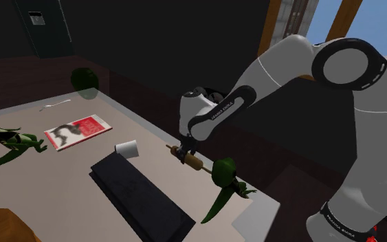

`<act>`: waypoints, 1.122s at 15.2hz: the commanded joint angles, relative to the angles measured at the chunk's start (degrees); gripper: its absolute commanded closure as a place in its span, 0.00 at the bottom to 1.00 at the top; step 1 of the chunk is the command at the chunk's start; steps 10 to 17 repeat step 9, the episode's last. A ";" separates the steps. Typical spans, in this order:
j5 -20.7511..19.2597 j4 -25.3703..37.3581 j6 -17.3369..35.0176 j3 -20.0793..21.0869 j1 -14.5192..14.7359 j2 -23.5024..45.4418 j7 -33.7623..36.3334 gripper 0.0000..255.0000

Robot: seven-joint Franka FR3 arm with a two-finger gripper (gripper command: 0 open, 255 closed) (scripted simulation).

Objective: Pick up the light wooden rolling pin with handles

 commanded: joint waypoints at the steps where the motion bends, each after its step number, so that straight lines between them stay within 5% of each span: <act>1: 0.34 0.16 -1.22 0.24 -0.14 -1.09 -0.19 1.00; 17: 1.42 0.47 -4.90 0.90 -0.62 -4.51 -0.88 1.00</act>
